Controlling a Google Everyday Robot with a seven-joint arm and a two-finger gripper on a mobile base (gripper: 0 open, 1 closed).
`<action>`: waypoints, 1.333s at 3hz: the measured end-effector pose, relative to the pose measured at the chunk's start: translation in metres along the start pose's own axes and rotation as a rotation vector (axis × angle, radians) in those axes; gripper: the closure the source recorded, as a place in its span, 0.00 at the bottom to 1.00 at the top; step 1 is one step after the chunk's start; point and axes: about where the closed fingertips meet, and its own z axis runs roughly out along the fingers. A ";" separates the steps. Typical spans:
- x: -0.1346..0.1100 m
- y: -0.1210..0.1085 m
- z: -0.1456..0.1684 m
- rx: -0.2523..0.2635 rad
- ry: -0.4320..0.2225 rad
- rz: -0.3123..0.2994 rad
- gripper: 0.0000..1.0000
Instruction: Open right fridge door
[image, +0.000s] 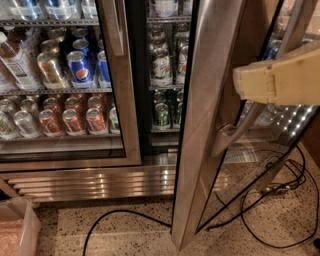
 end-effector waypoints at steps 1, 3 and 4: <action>0.005 -0.005 0.003 0.003 0.052 0.030 0.00; 0.007 -0.008 0.004 0.011 0.084 0.043 0.00; 0.007 -0.008 0.004 0.011 0.084 0.043 0.00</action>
Offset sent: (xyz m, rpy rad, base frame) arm -0.0800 -0.1739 -0.0337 -0.2808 0.6960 -0.4255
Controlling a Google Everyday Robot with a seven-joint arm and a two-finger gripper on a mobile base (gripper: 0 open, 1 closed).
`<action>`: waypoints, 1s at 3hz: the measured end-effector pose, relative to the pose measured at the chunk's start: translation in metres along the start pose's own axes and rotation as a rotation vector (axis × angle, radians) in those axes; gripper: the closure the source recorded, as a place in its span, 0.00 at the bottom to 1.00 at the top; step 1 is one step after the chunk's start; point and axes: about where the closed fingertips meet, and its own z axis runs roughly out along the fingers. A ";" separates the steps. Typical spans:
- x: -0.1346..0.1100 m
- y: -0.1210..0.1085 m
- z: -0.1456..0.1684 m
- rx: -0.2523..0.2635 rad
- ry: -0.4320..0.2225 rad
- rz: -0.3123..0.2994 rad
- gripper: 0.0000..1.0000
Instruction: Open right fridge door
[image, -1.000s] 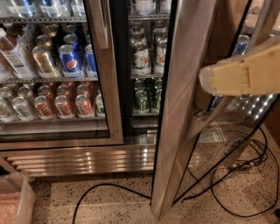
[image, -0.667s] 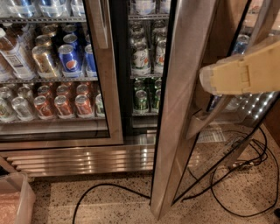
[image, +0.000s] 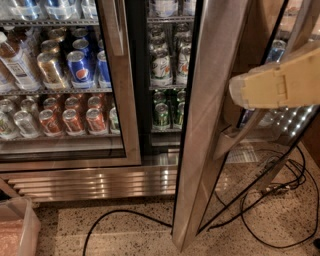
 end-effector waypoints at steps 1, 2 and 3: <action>0.000 0.000 0.000 0.000 0.000 0.000 0.00; 0.000 0.000 0.000 0.000 0.000 0.000 0.00; 0.000 0.000 0.000 0.000 0.000 0.000 0.00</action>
Offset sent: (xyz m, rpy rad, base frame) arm 0.0502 0.0202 0.0041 0.0570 -0.0820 -0.0097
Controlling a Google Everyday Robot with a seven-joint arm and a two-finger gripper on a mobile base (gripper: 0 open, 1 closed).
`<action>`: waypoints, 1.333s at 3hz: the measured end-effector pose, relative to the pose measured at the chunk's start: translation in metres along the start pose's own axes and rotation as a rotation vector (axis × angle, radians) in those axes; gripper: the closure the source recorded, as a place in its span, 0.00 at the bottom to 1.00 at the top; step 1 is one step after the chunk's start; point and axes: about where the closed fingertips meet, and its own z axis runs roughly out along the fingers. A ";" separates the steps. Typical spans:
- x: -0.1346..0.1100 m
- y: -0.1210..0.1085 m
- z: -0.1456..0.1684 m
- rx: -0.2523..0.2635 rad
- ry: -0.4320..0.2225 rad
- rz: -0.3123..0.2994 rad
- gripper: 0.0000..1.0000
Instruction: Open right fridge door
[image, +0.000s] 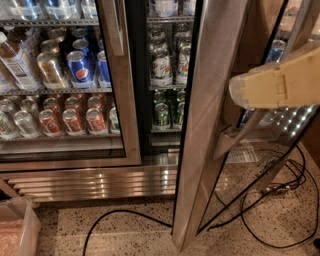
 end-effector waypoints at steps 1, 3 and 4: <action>0.000 0.000 0.000 0.000 0.000 0.000 0.00; 0.000 0.000 0.000 0.000 0.000 0.000 0.00; -0.010 0.012 0.004 -0.060 -0.053 0.057 0.00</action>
Offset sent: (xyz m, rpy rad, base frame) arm -0.0770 -0.2859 0.0581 -0.9089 -0.1715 -1.0118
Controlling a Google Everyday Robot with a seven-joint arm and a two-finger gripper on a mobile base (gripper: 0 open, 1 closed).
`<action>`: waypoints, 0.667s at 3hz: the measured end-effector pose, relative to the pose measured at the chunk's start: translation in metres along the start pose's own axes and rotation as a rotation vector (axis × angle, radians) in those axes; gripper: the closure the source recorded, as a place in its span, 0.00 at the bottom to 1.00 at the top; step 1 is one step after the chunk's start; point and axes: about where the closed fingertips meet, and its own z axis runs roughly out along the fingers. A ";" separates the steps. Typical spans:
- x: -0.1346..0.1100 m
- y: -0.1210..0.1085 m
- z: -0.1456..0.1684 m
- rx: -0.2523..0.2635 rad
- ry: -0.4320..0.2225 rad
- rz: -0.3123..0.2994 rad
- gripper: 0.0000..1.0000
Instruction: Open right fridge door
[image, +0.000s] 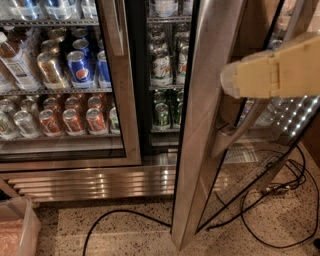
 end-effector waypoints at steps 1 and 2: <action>0.007 0.006 0.014 -0.122 -0.088 0.095 0.00; -0.008 0.010 0.002 -0.238 -0.229 0.128 0.00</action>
Offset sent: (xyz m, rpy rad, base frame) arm -0.0283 0.0105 0.1372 1.0656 -0.2216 0.3450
